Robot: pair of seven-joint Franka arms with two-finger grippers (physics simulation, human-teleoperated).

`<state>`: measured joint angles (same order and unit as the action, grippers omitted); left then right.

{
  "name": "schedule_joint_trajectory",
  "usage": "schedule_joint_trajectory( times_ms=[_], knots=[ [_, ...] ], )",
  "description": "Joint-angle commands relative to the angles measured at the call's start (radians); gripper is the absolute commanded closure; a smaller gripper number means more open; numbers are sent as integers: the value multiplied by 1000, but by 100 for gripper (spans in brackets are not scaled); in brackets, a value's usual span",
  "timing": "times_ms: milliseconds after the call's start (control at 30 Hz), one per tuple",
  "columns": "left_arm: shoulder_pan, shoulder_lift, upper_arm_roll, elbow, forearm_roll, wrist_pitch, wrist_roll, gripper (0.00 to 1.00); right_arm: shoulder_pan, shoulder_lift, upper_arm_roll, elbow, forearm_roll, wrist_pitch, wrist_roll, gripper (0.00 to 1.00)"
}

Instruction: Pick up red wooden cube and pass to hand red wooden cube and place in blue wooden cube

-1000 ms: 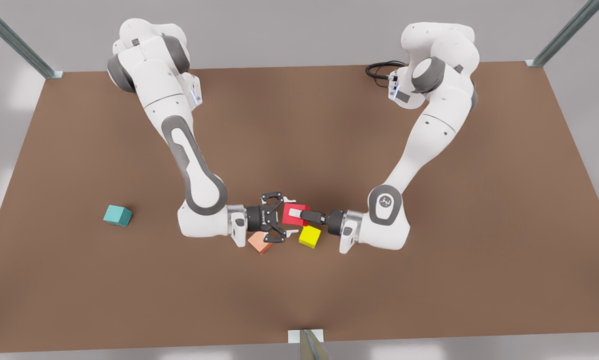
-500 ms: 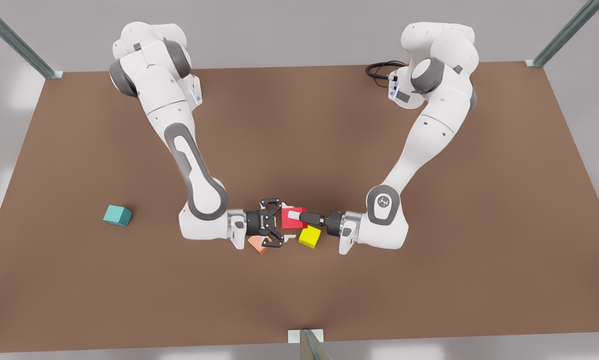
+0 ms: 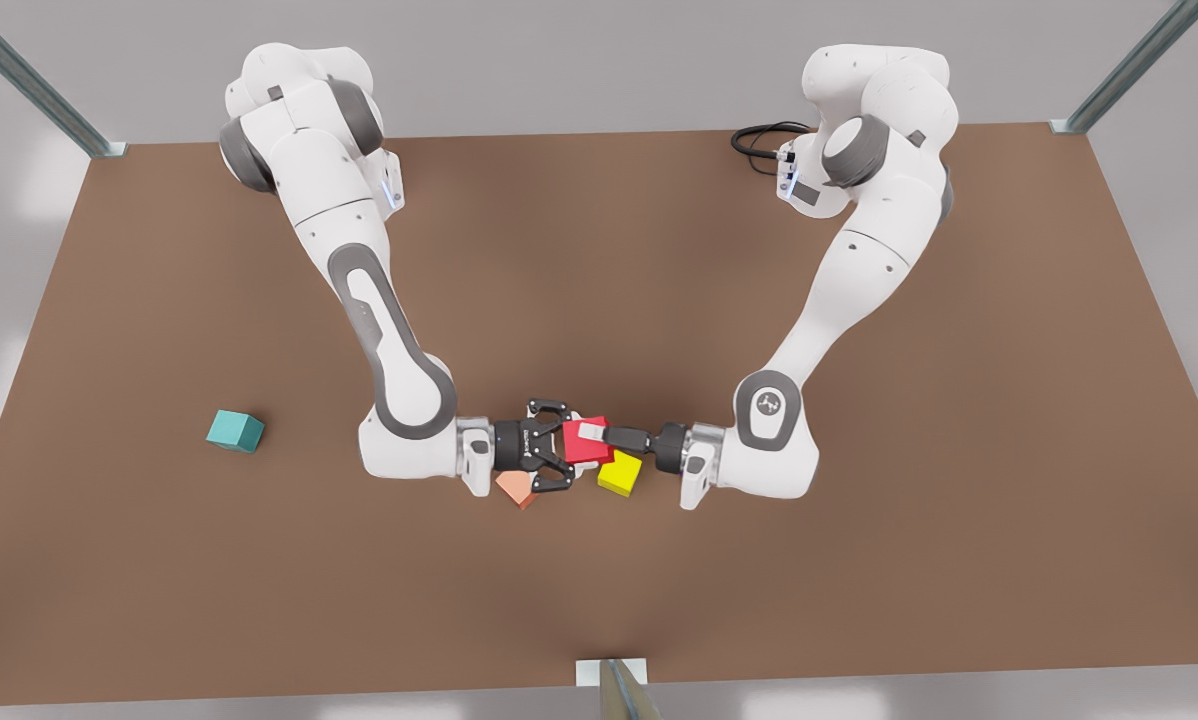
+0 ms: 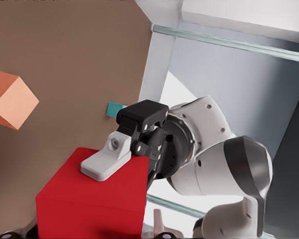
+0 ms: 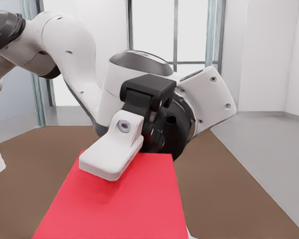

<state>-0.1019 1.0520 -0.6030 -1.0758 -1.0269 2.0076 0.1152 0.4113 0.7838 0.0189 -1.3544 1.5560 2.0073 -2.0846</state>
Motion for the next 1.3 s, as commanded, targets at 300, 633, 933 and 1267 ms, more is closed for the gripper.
schedule_joint_trajectory(
  times_ms=[300,633,933,1267],
  knots=[
    [352,-292,0,45,1135,-628,-95,0,-138,-49,-111,-19,-641,-139,472,34],
    [386,-397,-4,45,1459,-751,-117,0,-128,-130,-323,-45,-1472,-280,1301,35],
    [77,-897,537,-481,1077,-518,-94,0,-118,-436,-384,-614,-1754,209,1462,35],
    [108,-767,519,-274,1104,-540,-109,0,-172,-500,-432,-816,-1938,418,1453,35]
  ],
)
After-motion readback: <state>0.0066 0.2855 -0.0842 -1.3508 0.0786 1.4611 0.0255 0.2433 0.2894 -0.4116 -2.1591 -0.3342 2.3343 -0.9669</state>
